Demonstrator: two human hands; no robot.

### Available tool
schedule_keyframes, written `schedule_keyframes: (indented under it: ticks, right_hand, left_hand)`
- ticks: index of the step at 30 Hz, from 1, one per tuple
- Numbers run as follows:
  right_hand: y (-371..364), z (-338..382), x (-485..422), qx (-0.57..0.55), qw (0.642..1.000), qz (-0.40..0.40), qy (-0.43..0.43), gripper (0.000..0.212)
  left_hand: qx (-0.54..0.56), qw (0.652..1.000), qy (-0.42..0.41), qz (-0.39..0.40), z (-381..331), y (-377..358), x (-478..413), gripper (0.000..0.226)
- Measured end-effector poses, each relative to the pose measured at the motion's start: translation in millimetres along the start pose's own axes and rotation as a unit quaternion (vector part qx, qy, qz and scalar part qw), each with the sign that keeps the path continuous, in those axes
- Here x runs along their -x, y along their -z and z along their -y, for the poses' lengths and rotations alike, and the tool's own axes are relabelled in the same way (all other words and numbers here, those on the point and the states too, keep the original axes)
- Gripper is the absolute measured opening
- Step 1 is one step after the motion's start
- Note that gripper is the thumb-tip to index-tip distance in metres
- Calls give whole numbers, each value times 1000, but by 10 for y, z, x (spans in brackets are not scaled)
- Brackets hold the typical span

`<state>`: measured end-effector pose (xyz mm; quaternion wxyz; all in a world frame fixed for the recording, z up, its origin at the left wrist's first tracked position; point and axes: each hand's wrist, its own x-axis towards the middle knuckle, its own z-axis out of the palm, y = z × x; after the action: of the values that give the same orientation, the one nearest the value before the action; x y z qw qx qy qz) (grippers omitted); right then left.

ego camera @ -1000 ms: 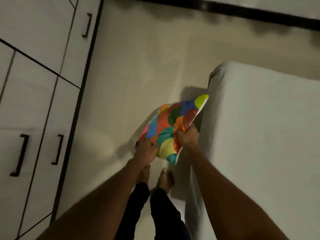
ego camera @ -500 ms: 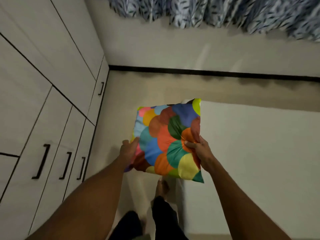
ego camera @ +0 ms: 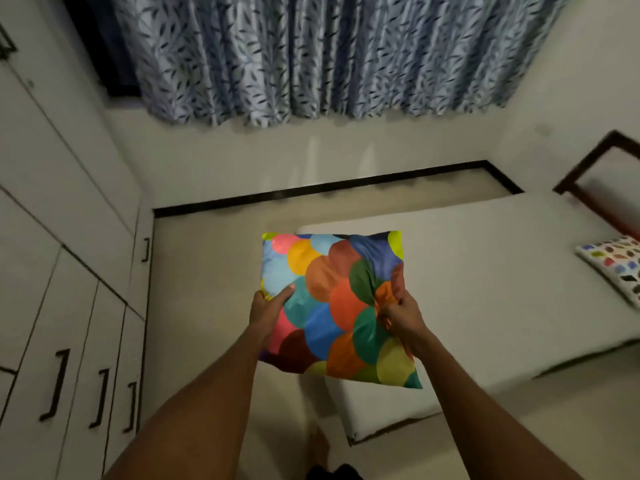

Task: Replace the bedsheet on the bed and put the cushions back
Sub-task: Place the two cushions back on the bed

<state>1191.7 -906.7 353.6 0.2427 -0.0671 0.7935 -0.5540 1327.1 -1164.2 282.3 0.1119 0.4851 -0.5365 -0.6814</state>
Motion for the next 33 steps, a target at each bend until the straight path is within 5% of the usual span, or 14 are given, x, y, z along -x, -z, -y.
schedule_keyframes:
  ticks: [6, 23, 33]
  right_hand:
    - [958, -201, 457, 48, 995, -87, 15, 92]
    - [4794, -1516, 1102, 47, 972, -229, -13, 102]
    - [6574, -1888, 360, -8, 954, -289, -81, 52]
  left_hand:
    - [-22, 996, -60, 55, 145, -989, 617, 77]
    - [-122, 973, -56, 187, 1175, -4701, 2087, 91]
    - [-159, 962, -58, 216, 1244, -6924, 2165, 87]
